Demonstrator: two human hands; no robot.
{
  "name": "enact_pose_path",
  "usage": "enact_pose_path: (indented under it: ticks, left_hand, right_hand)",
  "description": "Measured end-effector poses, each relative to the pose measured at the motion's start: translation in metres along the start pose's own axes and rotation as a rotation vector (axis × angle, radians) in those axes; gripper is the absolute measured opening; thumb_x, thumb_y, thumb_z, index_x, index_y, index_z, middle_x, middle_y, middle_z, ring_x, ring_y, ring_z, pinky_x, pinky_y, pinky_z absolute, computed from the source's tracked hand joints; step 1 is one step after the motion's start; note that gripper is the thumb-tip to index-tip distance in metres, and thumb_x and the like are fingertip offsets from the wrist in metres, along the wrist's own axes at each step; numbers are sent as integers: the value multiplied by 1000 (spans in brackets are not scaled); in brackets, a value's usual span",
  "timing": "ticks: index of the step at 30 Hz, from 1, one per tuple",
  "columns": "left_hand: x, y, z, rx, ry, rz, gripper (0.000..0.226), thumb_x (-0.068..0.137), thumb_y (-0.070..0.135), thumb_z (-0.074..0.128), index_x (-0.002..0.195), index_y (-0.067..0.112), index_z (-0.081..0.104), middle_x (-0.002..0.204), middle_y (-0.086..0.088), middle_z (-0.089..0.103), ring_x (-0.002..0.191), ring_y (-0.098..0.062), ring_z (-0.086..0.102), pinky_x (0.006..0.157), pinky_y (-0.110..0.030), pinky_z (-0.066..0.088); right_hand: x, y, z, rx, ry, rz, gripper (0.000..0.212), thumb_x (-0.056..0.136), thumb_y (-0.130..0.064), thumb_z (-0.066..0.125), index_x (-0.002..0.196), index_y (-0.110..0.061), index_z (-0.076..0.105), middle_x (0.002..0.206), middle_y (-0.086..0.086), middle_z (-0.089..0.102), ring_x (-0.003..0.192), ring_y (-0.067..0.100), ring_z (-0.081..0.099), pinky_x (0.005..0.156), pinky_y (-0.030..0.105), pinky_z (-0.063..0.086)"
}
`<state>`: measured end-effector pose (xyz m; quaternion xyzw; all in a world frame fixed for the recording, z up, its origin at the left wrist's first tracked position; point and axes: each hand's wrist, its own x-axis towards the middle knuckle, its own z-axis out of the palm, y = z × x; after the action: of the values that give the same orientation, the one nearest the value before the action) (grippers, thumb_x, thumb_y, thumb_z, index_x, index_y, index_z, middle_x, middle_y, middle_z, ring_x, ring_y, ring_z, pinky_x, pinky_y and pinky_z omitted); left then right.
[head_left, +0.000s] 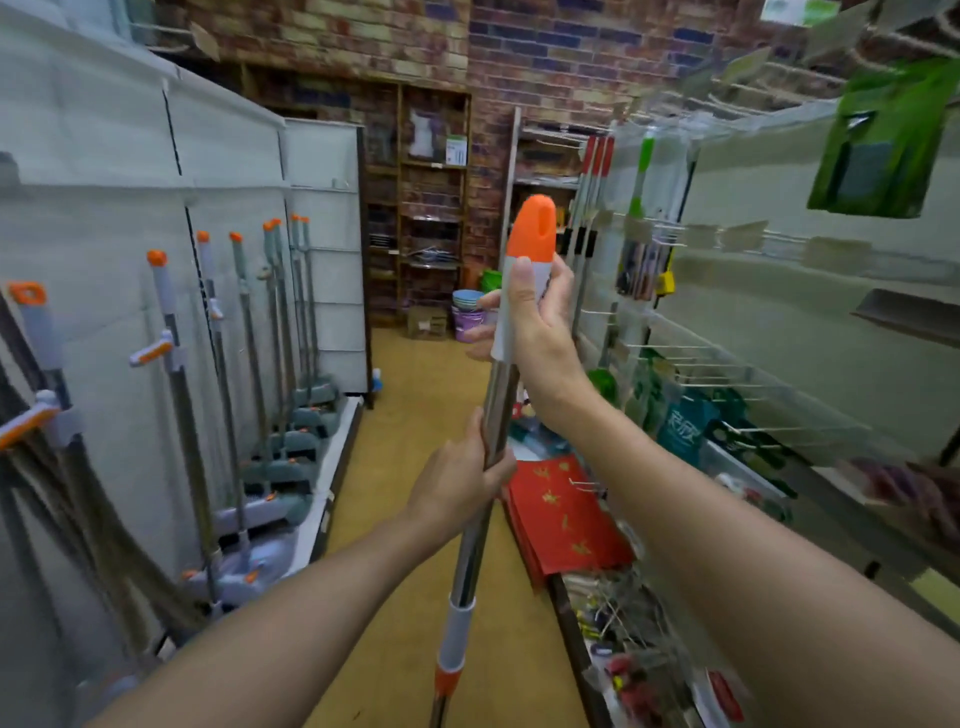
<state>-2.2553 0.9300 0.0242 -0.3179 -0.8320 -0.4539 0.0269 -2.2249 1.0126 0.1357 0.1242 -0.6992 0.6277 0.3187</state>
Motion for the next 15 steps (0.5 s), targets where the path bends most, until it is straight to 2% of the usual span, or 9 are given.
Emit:
enact_pose_path:
  ticks: [2,6,9,13,15]
  left_hand:
    - [32,-13,-2,-36,8,1,36,92,28,54,122,18,38,76,-6,67,69,-23,69,67,-47,57]
    - [101,-45,-5,-98,32,30,38,89,24,55,121,23,35,77,-6,66,68,-23,68,67,-49,57]
    - [157,-69,-8,-44,53,67,40,90,29,55,122,16,37,79,-8,69,68,-26,68,66,-49,56]
    - [238,-99,-21,-16,103,159,43,91,32,55,124,13,35,75,-7,71,67,-27,69,65,-46,56]
    - [280,-112,-28,-57,105,165,53,86,39,56,127,16,33,79,-9,70,70,-32,69,65,-47,57]
  right_hand:
    - [22,29,1,-8,-20,23,29,102,-34,33,127,-30,20,88,10,55,56,18,61,58,38,57]
    - [75,82,9,-39,23,19,34,102,-33,33,132,-18,24,71,6,48,48,17,48,49,31,46]
    - [126,116,13,-59,76,-21,37,102,-34,35,133,-14,27,65,5,44,46,16,43,44,28,42]
    - [200,157,24,-41,102,-91,35,102,-34,37,130,-14,33,63,3,49,44,17,47,44,29,44]
    - [236,175,28,-68,115,-120,34,101,-34,37,130,-18,33,65,2,52,45,18,51,44,29,46]
